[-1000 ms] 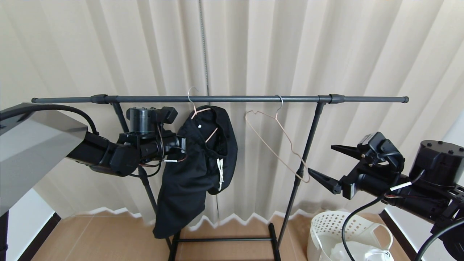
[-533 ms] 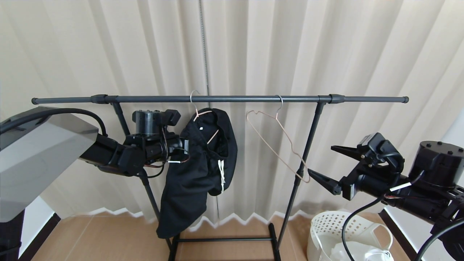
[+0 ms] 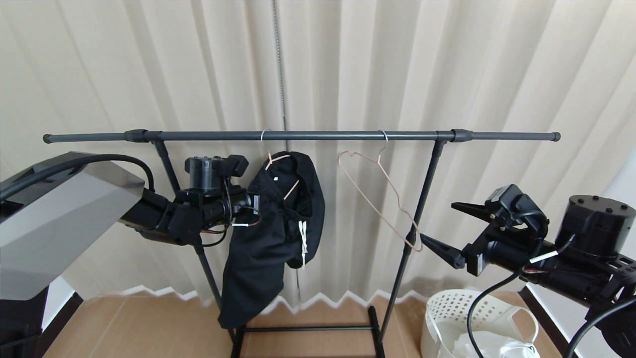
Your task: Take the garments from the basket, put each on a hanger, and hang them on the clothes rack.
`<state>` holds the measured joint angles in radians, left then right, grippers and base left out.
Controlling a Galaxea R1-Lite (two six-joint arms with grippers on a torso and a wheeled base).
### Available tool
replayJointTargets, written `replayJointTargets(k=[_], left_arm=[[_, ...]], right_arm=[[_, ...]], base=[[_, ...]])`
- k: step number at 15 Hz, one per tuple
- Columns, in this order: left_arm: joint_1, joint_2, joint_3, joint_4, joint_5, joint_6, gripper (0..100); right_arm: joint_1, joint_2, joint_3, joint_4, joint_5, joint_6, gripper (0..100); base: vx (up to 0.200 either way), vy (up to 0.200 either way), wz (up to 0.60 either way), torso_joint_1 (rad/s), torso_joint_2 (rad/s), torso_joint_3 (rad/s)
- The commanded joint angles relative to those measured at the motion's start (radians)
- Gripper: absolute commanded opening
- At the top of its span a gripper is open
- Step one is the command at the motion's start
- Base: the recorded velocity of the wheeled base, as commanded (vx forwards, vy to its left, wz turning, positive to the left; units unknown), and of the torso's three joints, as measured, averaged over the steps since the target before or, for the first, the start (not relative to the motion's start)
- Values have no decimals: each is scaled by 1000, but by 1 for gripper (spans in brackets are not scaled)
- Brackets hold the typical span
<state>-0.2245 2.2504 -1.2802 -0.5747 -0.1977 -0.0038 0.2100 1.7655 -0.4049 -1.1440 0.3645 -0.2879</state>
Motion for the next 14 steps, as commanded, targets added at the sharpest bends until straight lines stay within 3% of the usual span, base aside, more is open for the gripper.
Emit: replayJointTargets(k=[1,2,8,14], left_arm=[[1,8,-1,-2,0,-1,0],[1,8,1,-4,0,-1,100],[1,-63,24,-1,-2,5,100],[2,-327,202,41,-2,24,100]], right_arm=[[2,5,3,0,1,-1,100],[2,5,1,0,1,-1,100],[2,-5,-2,0,1,-1,100],[2,-104,0,4,-1,46,100]], base=[[0,0,0,0,0,0],[0,0,0,0,0,0],[0,0,0,0,0,0],[0,0,0,0,0,0]])
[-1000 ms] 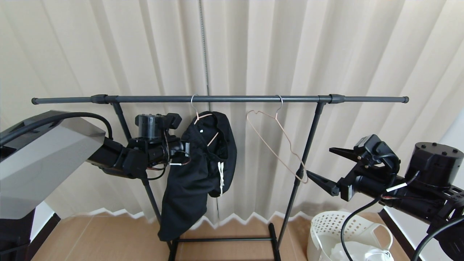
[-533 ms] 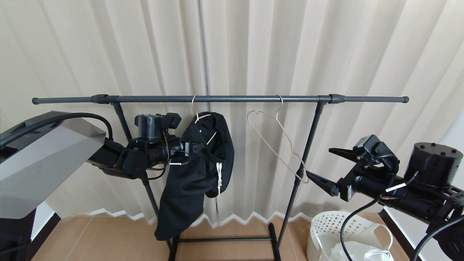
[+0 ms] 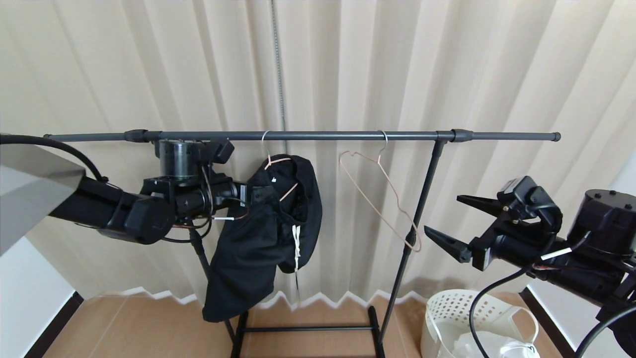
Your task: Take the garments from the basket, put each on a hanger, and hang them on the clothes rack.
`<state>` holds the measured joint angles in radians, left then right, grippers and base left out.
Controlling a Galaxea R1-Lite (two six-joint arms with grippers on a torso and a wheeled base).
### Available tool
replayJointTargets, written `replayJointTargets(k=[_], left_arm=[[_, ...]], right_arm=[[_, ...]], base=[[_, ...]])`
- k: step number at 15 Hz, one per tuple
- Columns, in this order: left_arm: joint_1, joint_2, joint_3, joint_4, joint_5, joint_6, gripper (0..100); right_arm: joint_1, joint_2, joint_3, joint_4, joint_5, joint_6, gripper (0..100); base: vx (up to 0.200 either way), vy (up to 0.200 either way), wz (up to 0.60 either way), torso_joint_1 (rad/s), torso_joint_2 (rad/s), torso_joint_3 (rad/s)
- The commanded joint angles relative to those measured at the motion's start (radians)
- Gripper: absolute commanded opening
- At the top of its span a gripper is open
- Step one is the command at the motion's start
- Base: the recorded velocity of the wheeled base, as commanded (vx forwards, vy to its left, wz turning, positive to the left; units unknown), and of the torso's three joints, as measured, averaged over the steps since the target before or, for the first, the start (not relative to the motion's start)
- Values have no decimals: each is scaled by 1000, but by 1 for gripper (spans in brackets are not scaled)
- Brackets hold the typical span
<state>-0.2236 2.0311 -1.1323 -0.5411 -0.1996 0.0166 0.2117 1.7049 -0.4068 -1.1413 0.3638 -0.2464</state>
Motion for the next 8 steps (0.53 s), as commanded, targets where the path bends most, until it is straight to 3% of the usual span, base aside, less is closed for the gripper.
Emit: replayJointTargets(k=[1,3,5,6,8], left_arm=[[4,-196,120,7,0,3,100],[7,-402,264,4,3,3,100],[7,-489,309,4,3,3,100],[15,-626,381,7,3,3,100],[23,-746,454,26,3,5,100]], right_arm=[[0,-73,-4,0,-2,32,100],[0,-159,-7,9,-9,78,100],[0,-177,-14,9,-34,104,100],[0,-241,-26,25,-161,111,100],[21,-347,20,89,-253,113,100]], base=[[0,0,0,0,0,0],[0,0,0,0,0,0],[0,0,0,0,0,0],[0,0,0,0,0,0],[0,0,0,0,0,0]])
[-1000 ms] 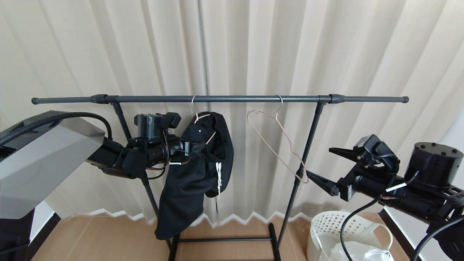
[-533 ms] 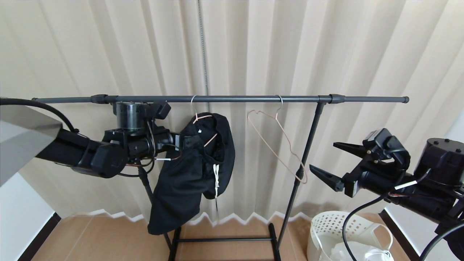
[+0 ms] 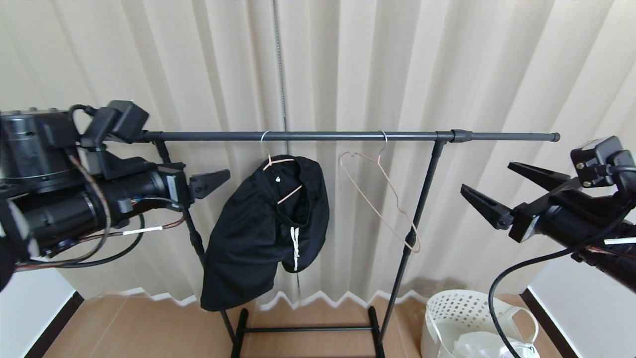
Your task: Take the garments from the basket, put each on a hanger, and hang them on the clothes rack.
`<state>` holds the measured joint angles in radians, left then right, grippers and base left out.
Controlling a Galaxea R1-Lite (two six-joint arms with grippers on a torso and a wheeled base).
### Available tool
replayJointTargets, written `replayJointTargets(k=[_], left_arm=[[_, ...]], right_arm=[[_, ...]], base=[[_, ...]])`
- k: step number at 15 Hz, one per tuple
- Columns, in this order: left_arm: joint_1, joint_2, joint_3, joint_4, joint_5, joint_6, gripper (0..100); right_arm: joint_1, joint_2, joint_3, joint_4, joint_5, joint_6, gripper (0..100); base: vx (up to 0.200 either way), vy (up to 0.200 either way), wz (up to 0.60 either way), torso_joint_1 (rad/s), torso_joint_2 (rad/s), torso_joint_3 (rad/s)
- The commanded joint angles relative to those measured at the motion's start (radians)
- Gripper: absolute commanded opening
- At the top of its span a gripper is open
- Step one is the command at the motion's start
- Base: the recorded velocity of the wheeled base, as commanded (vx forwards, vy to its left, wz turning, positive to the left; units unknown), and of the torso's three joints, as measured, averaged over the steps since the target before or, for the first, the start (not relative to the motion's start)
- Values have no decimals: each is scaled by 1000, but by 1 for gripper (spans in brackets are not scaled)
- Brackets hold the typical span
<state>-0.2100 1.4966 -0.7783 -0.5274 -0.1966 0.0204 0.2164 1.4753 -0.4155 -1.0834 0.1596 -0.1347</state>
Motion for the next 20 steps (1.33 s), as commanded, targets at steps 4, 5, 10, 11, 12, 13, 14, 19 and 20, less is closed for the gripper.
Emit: replayJointTargets(k=[4,5,10,11,12,13,14,19,20], left_arm=[[31,-406,301,130,-1,7,100],[47,-434,375,130,-9,16,100],[47,-569,659,130,-176,107,100],[49,-572,695,130,-204,110,100],[47,-576,743,126,-207,115,100],[46,-595,778,124,-207,115,100],[44,-607,778,126,-208,115,100],[40,-878,778,371,-208,95,100],[41,-960,778,429,-207,88,100]], right_arm=[[40,-374,201,287,-110,3,100],[40,-420,247,321,-115,3,100],[40,-695,414,514,-166,-28,100],[38,-764,416,603,-169,-43,100],[34,-854,416,724,-189,-49,100],[34,-938,416,824,-215,-49,100],[34,-992,416,876,-219,-49,100],[-97,-1236,403,1083,-212,-40,100],[-138,-1270,402,1086,-206,-40,100]], base=[[0,0,0,0,0,0],[0,0,0,0,0,0],[0,0,0,0,0,0],[0,0,0,0,0,0],[0,0,0,0,0,0],[0,0,0,0,0,0],[0,0,0,0,0,0],[0,0,0,0,0,0],[0,0,0,0,0,0]])
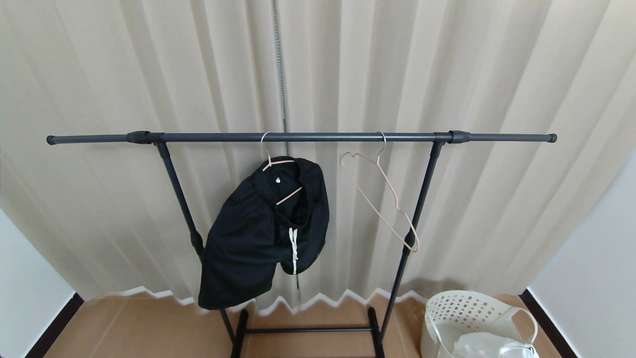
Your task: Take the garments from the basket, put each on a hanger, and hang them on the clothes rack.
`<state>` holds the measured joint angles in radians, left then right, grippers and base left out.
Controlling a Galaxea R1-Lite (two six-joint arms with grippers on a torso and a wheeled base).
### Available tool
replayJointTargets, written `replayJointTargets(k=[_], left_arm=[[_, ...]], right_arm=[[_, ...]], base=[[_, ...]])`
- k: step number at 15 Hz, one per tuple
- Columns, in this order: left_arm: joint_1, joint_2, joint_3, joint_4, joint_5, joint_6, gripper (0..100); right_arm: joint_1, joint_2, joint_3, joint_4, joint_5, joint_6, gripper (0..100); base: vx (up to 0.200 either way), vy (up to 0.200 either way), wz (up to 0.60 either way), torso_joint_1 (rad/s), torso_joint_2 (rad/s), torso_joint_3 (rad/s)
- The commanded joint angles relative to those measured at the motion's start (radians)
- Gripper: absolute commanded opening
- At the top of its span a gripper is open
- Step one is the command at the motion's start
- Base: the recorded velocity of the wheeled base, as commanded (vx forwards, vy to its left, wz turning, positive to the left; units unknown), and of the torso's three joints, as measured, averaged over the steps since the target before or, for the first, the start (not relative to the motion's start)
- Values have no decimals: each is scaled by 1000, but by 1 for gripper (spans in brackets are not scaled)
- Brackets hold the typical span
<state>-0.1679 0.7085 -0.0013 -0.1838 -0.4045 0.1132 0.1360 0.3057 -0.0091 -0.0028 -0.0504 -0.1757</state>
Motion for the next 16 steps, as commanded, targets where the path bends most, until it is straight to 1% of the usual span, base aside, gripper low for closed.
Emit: replayJointTargets(k=[1,2,3,4,5,7,8,9,10,11,12,13,14,16], left_arm=[[2,-251,1,122,1,-43,100],[1,-313,1,127,3,-110,100],[4,-325,1,126,6,-130,100],[10,-330,1,124,6,-135,100],[-2,-334,1,126,6,-147,100],[-64,-356,1,122,9,-168,100],[-53,-423,1,121,13,-171,100],[-25,-460,1,121,21,-171,100],[59,-514,1,121,24,-170,100],[113,-541,1,121,24,-168,100],[195,-587,1,121,24,-167,100],[222,-615,1,119,24,-165,100],[223,-620,1,115,26,-161,100],[222,-621,1,112,33,-185,100]], right_arm=[[-93,-131,-5,10,17,1,100],[-131,-158,-6,14,32,-1,100],[-161,-178,-6,17,50,-1,100],[-188,-183,-8,17,72,-1,100],[-210,-191,-8,17,78,-1,100],[-222,-209,-8,17,77,1,100],[-222,-209,-6,10,70,1,100],[-222,-209,-6,9,70,2,100],[-222,-209,-6,9,69,2,100],[-222,-209,-6,9,69,1,100],[-222,-211,-6,9,69,1,100],[-222,-211,-6,10,70,1,100],[-222,-209,-6,10,70,1,100],[-222,-211,-5,4,67,13,100]], base=[[0,0,0,0,0,0],[0,0,0,0,0,0],[0,0,0,0,0,0],[0,0,0,0,0,0],[0,0,0,0,0,0],[0,0,0,0,0,0],[0,0,0,0,0,0],[0,0,0,0,0,0],[0,0,0,0,0,0],[0,0,0,0,0,0],[0,0,0,0,0,0],[0,0,0,0,0,0],[0,0,0,0,0,0],[0,0,0,0,0,0]])
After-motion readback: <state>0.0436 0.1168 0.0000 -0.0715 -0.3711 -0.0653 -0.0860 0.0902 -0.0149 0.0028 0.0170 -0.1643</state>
